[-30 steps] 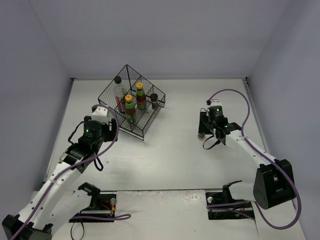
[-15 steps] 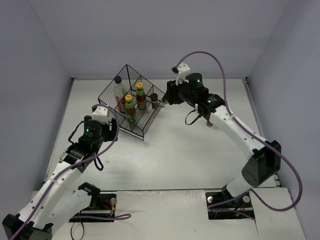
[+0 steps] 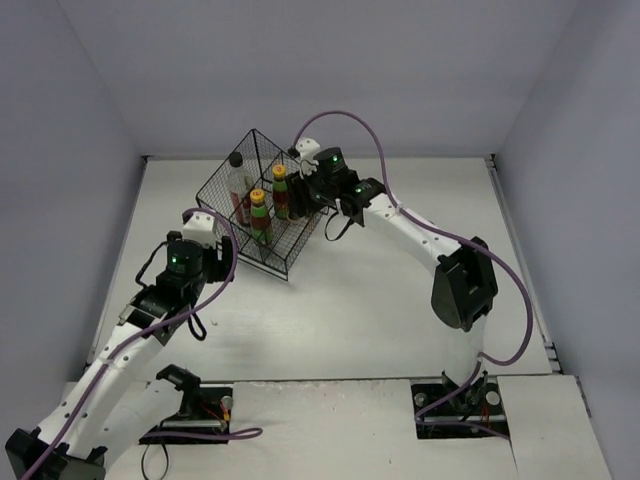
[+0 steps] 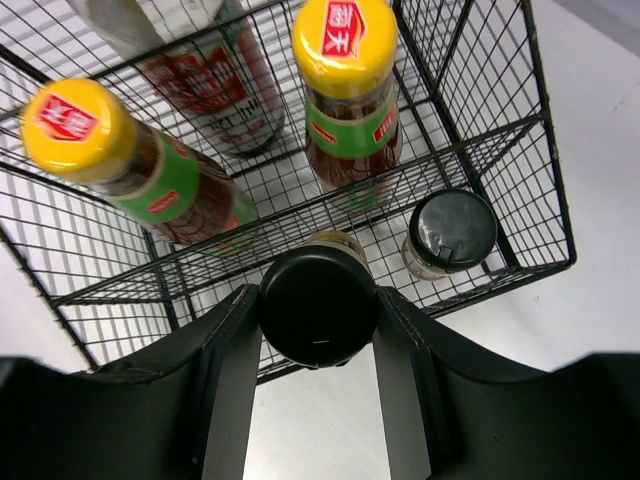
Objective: Organize the condiment bottles
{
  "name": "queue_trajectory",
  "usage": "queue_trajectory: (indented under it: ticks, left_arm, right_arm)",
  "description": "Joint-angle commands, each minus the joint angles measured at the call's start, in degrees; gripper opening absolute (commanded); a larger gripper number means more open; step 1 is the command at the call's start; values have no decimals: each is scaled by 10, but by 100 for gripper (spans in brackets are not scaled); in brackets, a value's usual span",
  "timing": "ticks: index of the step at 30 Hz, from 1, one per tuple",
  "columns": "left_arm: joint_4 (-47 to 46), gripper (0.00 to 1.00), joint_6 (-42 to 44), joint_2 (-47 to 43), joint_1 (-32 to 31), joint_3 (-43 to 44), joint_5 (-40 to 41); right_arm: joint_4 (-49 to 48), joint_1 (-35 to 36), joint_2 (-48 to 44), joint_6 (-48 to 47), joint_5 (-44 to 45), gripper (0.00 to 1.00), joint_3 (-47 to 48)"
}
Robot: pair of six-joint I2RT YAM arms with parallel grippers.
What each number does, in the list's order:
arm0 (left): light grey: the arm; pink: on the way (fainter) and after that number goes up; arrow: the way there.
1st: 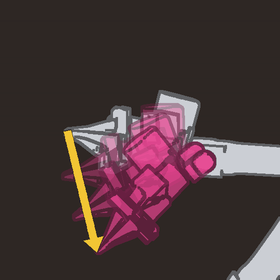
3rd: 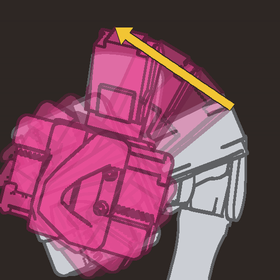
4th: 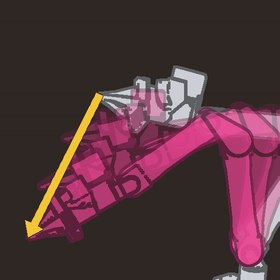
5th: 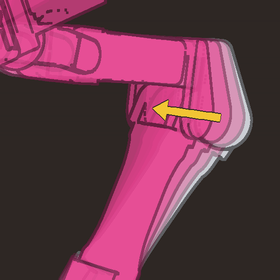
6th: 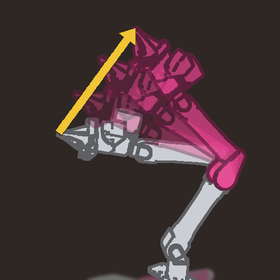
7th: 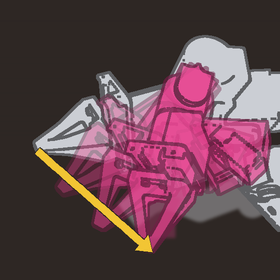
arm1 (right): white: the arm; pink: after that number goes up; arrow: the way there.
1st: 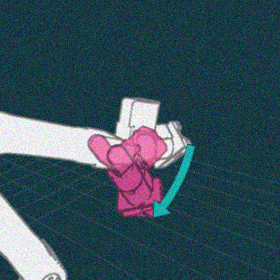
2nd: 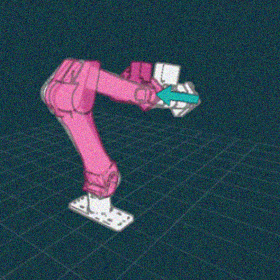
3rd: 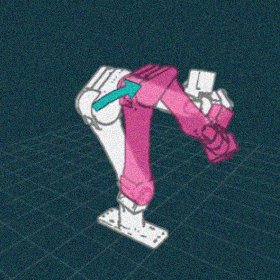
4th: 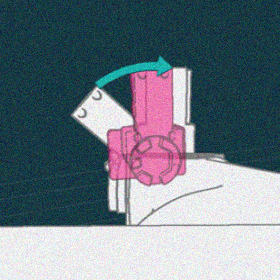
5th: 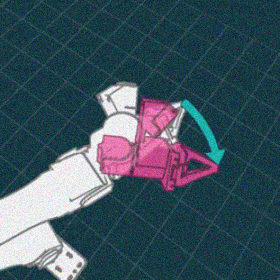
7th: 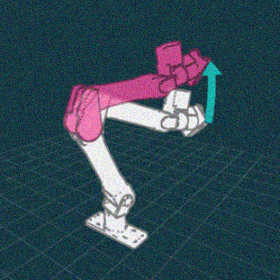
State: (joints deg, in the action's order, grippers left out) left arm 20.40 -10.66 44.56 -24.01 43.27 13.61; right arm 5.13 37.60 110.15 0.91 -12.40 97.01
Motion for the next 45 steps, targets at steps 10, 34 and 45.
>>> queue_trajectory:
  ticks: [10,34,45]
  left_arm:
    - [-30,71,6,-1,5,12,2]
    - [-29,71,7,0,5,12,0]
    - [-28,71,7,0,5,12,-1]
  right_arm:
    - [-31,4,51,-11,23,5,35]
    - [-19,-8,-89,-20,90,84,-7]
    - [-45,-159,-268,52,204,98,-275]
